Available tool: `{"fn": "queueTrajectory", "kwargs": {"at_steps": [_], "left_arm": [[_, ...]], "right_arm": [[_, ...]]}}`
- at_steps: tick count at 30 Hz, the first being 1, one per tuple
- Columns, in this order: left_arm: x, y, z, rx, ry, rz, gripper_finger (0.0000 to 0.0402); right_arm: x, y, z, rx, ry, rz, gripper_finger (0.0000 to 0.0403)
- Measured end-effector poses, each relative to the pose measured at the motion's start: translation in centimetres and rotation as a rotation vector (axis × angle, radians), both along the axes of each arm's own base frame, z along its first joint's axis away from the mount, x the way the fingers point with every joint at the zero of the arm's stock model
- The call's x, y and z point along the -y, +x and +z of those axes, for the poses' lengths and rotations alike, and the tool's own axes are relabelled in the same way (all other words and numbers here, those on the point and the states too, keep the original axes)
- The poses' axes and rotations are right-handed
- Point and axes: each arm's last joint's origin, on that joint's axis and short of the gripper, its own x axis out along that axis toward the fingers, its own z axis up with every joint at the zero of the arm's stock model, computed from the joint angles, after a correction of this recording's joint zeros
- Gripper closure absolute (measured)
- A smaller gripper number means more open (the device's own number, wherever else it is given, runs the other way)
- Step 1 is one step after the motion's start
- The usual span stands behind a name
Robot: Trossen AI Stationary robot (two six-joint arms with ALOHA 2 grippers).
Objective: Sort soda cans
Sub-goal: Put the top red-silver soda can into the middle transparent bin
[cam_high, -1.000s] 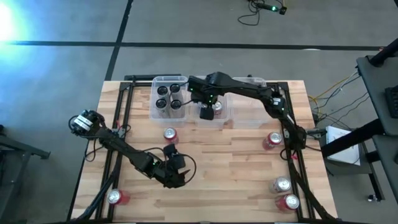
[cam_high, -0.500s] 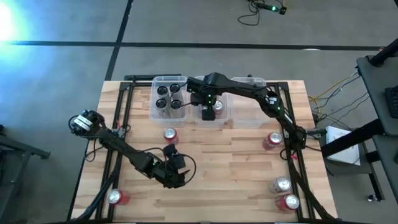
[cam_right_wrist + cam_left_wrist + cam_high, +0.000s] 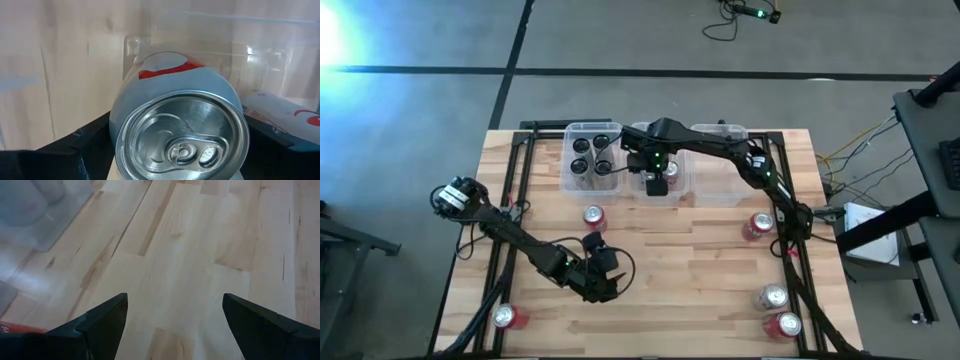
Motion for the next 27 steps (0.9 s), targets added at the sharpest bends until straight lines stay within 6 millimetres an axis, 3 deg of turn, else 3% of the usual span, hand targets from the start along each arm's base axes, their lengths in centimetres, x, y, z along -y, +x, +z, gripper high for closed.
{"fn": "queueTrajectory", "kwargs": {"at_steps": [27], "left_arm": [[0.40, -0.21, -0.02, -0.002, -0.012, -0.013, 0.0092]], "right_arm": [[0.61, 0.08, -0.93, 0.011, -0.013, -0.023, 0.0079]]}}
